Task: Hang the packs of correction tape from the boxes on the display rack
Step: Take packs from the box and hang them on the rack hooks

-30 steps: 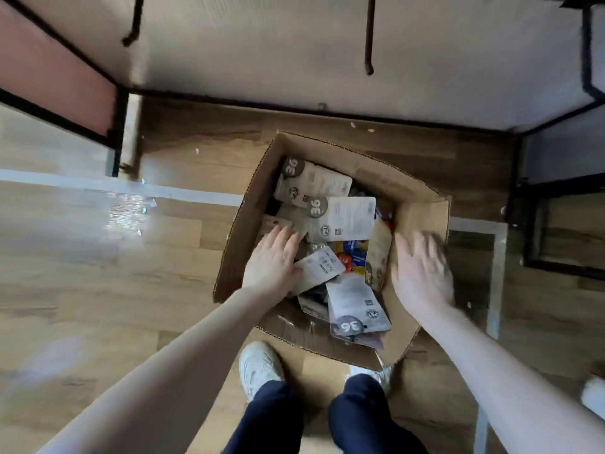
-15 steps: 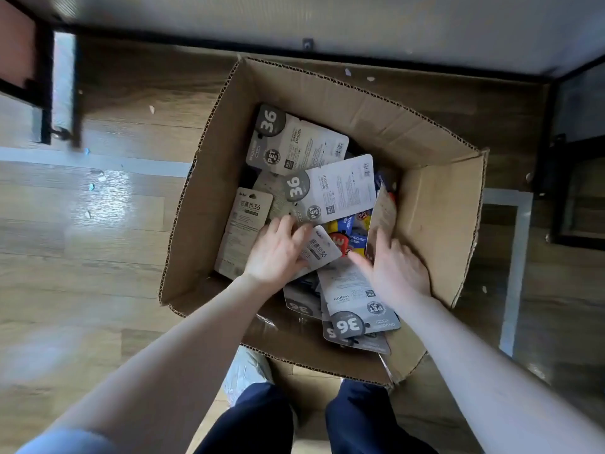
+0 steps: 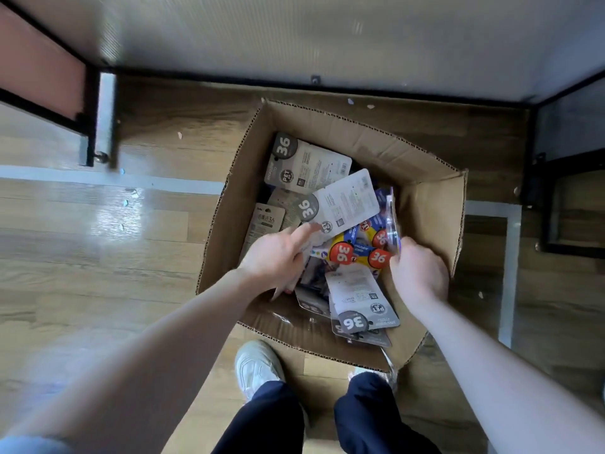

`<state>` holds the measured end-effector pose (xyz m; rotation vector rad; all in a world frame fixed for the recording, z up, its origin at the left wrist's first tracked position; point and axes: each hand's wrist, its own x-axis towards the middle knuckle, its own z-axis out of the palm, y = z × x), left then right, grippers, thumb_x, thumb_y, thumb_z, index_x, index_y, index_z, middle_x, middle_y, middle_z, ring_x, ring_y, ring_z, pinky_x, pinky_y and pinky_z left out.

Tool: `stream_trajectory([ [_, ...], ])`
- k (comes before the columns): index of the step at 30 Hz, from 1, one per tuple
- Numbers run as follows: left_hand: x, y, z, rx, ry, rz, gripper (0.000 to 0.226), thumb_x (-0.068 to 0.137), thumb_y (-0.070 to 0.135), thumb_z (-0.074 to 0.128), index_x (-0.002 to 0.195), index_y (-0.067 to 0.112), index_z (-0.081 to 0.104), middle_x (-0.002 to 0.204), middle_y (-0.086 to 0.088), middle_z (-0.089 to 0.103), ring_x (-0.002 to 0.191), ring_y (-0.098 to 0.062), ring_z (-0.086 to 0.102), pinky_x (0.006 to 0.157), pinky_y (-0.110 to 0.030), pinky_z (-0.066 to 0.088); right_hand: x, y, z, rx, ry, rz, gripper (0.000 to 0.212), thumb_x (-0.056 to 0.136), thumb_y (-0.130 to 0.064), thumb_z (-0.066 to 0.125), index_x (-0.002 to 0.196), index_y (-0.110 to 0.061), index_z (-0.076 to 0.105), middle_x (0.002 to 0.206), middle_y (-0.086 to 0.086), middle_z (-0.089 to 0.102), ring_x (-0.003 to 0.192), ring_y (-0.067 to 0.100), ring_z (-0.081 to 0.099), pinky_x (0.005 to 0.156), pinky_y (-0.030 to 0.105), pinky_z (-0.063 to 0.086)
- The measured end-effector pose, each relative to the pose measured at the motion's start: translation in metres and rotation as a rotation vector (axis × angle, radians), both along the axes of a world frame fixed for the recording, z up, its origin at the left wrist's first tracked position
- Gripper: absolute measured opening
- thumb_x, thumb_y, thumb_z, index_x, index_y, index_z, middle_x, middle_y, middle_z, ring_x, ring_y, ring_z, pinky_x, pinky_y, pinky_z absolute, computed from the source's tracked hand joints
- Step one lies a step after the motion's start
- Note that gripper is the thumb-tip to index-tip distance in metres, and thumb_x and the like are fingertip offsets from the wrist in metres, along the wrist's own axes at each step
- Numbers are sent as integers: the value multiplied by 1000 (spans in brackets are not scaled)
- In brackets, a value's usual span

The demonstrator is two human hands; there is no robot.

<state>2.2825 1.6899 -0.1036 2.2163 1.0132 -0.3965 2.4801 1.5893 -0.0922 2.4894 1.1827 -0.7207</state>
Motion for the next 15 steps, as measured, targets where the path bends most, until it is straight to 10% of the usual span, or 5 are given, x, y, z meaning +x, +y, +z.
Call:
stream_trajectory([
  [10, -1, 38, 125, 1, 24, 18, 26, 93, 14, 43, 105, 11, 65, 106, -6, 60, 99, -25, 57, 80, -29, 44, 14, -2, 111, 140, 69, -120, 16, 97, -26, 43, 94, -12, 50, 97, 13, 66, 79, 33, 59, 57, 31, 41],
  [15, 1, 47, 202, -70, 72, 44, 42, 88, 11, 43, 128, 11, 53, 132, -8, 50, 121, -23, 48, 99, -30, 38, 23, -1, 182, 206, 102, -132, 19, 98, -30, 42, 96, -12, 49, 95, 8, 64, 69, 22, 52, 50, 28, 39],
])
